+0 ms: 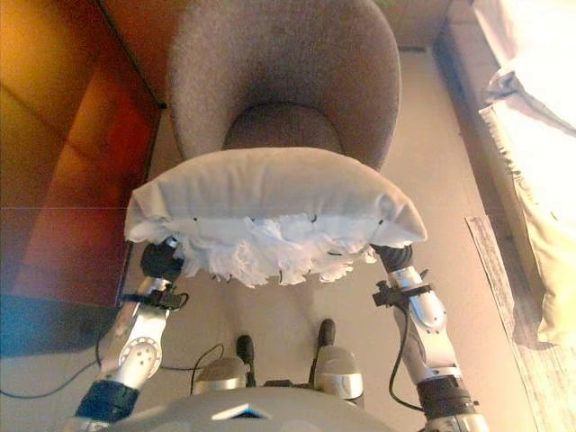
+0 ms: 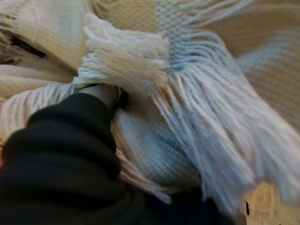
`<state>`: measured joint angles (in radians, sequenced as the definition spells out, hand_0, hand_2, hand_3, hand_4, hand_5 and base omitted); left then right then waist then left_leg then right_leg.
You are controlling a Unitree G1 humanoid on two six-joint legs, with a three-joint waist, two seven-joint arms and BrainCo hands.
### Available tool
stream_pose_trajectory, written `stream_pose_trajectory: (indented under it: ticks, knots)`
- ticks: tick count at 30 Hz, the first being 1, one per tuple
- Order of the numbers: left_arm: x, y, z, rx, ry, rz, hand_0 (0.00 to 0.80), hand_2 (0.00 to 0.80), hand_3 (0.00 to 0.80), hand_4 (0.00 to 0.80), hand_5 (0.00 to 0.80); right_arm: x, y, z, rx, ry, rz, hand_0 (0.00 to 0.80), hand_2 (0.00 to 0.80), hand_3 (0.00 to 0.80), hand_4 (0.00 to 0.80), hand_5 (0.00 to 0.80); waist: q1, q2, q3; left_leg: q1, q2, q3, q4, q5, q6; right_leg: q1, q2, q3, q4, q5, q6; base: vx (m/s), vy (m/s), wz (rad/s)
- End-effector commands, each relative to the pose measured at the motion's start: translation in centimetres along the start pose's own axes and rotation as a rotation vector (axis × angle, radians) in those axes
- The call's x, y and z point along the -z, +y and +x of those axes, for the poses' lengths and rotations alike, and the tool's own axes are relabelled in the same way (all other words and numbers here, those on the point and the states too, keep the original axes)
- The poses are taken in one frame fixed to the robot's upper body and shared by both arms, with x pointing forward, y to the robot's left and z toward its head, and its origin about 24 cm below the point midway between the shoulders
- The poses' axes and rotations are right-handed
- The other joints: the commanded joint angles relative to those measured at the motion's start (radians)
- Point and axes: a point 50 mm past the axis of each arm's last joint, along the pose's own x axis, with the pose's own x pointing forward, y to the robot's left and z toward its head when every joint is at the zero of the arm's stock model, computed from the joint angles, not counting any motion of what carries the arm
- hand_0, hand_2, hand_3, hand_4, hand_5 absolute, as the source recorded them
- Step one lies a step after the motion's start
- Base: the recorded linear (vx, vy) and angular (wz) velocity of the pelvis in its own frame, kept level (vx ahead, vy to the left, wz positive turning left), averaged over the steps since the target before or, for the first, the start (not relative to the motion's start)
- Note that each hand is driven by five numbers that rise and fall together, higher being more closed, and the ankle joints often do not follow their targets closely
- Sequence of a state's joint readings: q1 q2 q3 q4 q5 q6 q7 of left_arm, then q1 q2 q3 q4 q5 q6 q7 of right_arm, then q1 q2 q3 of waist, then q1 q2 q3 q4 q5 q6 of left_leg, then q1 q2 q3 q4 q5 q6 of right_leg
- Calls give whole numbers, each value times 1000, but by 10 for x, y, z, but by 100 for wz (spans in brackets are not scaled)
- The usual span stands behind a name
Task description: Pick up the cushion and take it to the sofa
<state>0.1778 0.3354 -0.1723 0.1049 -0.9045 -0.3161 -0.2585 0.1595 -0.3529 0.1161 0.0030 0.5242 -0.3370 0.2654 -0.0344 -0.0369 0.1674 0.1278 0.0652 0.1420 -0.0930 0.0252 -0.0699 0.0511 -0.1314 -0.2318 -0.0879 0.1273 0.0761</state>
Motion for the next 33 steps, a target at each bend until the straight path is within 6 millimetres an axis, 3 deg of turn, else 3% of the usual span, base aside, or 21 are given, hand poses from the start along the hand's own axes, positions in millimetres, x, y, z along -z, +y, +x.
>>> stream_pose_trajectory:
  ticks: [1,5,8,14,17,19,21,23,24,26,29,33]
  knots:
    - [-19,-44,18,212,-123,29,800,800,800,800,800,-38,31,17,-136,-218,18,800,800,800,800,800,22,9,-56,1,-36,13,6,-59,77,46,-16,-18,97,-103,47,-4,-62,1]
    - [-22,-46,21,234,-115,34,800,800,800,800,800,-41,29,15,-116,-228,9,800,800,800,800,800,11,3,-68,-8,-43,-36,6,-61,83,51,26,47,83,-121,23,0,-98,12]
    - [-23,-48,22,243,-120,33,800,800,800,800,800,-41,29,16,-114,-228,-5,800,800,800,800,800,9,-3,-75,-12,-40,-53,6,-58,79,60,50,62,74,-134,7,0,-179,22]
    - [-30,-48,24,230,-161,27,800,800,800,800,800,-46,32,21,-138,-236,-18,800,800,800,800,800,15,-20,-69,-3,0,-31,17,-36,50,67,80,65,64,-145,-29,5,-235,9]
    - [-36,-47,24,216,-205,16,800,800,800,800,800,-51,36,25,-192,-253,-32,800,800,800,800,800,18,-49,-47,-74,47,0,212,-47,33,55,75,79,72,-136,-55,-43,-255,-3]
    - [-37,-46,24,205,-235,15,800,800,800,800,800,-52,39,28,-223,-269,-34,800,800,800,800,800,21,-63,-22,-155,89,4,379,-16,42,47,90,106,88,-136,-84,-28,-278,-19]
    - [-36,-44,24,192,-235,5,800,800,800,800,800,-50,39,30,-224,-269,-30,800,800,800,800,800,27,-63,7,-217,114,5,529,-23,49,70,115,127,105,-156,-105,59,-246,-45]
    - [-35,-43,23,190,-231,-4,800,800,800,800,800,-50,41,32,-224,-270,-28,800,800,800,800,800,43,-56,27,-267,68,-11,543,-12,68,72,123,130,123,-162,-106,55,-109,-19]
    - [-36,-44,22,192,-235,-4,800,800,800,800,800,-50,43,33,-234,-270,-29,800,800,800,800,800,54,-43,36,-289,28,-27,520,-1,66,79,134,135,136,-179,-104,101,-23,5]
    - [-38,-45,20,200,-244,-13,800,800,800,800,800,-51,46,33,-242,-277,-40,800,800,800,800,800,68,-13,47,-329,-15,-32,429,51,50,88,163,144,158,-209,-102,143,-15,-6]
    - [-35,-49,23,203,-238,-25,800,800,800,800,800,-50,48,36,-237,-276,-38,800,800,800,800,800,84,20,45,-343,-46,-26,220,118,31,120,201,160,169,-242,-97,274,19,-42]
    - [-27,-51,18,187,-220,-38,800,800,800,800,800,-44,52,34,-245,-238,-28,800,800,800,800,800,112,44,23,-338,-61,-91,24,176,16,161,242,202,229,-314,-100,410,40,26]
